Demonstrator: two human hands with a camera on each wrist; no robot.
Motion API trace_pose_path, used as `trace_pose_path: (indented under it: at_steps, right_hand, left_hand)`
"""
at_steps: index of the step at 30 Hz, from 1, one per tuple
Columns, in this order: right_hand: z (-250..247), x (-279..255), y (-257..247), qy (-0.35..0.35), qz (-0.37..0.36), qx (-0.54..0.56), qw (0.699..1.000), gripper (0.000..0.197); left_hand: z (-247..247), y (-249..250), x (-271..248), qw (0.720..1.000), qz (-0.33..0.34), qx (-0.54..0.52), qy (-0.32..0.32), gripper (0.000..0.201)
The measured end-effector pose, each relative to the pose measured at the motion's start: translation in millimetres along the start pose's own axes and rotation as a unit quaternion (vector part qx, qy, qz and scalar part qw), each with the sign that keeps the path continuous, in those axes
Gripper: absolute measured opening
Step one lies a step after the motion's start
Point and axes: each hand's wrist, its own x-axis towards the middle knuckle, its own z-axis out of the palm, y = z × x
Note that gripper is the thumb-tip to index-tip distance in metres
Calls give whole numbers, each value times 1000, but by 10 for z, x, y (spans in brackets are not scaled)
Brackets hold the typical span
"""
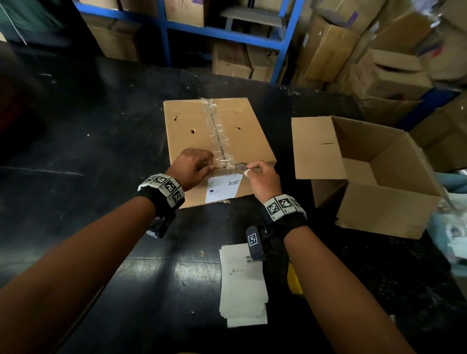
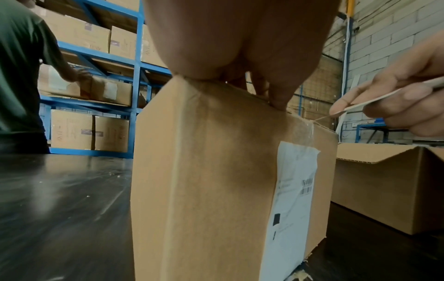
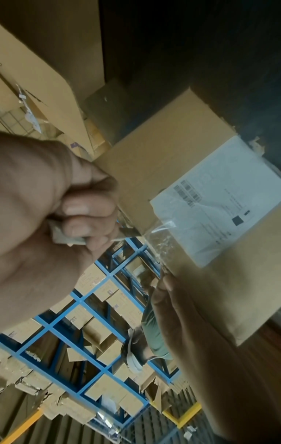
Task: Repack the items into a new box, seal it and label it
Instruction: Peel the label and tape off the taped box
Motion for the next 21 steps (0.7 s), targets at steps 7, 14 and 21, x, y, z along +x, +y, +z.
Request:
trace_pose_path:
  at_steps: [7, 14, 21]
  right_hand:
    - [167, -72, -22, 21, 50, 69, 996, 23]
    - [237, -108, -87, 28, 52, 60, 996, 16]
    - [294, -110, -151, 30, 59, 73, 995, 15]
  left_hand:
    - [17, 41, -30, 1000, -16, -12, 25, 8]
    - [40, 53, -30, 999, -40, 2, 23, 9]
    - [86, -28, -32, 999, -50, 1, 7, 12]
